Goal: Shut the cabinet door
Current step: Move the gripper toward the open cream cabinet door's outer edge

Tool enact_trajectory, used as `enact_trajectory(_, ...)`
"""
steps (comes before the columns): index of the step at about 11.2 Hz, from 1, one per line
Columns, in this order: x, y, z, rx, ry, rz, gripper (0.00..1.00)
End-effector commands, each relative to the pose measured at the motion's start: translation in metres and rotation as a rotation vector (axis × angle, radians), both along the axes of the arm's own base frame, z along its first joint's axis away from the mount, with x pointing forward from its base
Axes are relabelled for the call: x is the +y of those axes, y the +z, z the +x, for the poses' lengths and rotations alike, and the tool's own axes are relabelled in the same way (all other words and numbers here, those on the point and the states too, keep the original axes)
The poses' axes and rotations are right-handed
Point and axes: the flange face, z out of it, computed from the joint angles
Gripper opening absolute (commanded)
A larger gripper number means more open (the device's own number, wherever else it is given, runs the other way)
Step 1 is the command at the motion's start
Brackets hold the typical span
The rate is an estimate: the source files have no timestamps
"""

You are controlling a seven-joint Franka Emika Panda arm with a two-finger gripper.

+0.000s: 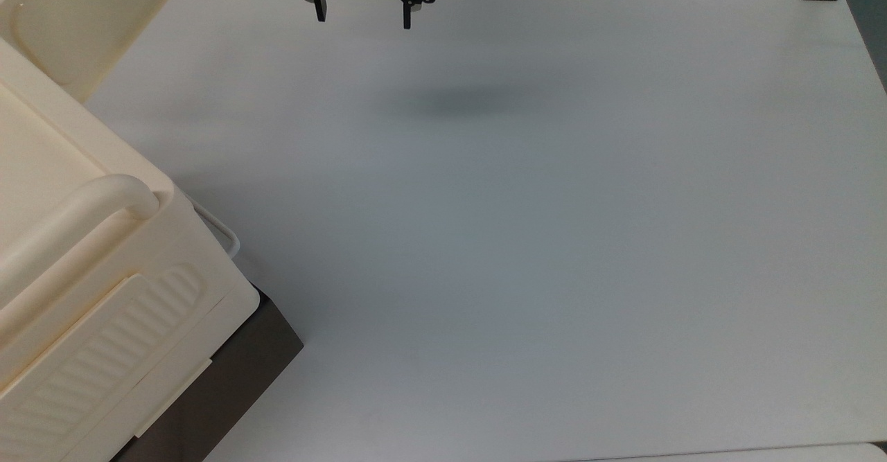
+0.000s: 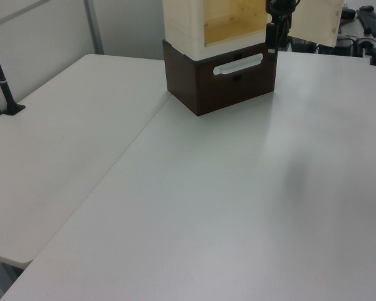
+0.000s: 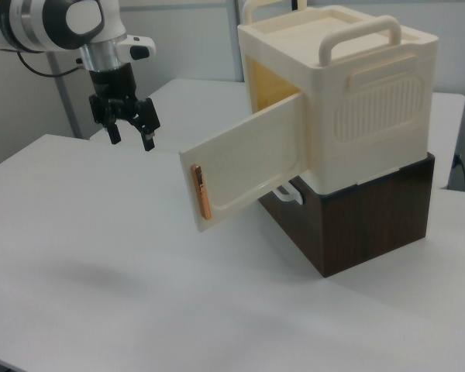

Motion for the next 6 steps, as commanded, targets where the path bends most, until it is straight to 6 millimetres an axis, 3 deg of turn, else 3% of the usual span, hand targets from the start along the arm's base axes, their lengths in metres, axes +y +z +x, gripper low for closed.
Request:
enact_trajectory(1, 0.0012, -0.0024, -0.0026, 0.009, -0.006, -0.007, 1.0)
enact_trajectory(2, 0.0012, -0.0032, -0.0027, 0.011, 0.003, -0.007, 0.89)
enact_trajectory(4, 0.0011, -0.0034, -0.003, 0.017, 0.067, -0.006, 0.23)
enact_trajectory(5, 0.0004, -0.0033, -0.0028, 0.016, 0.081, -0.005, 0.0)
enact_trajectory(6, -0.0005, -0.0034, -0.0029, 0.018, 0.081, -0.005, 0.0)
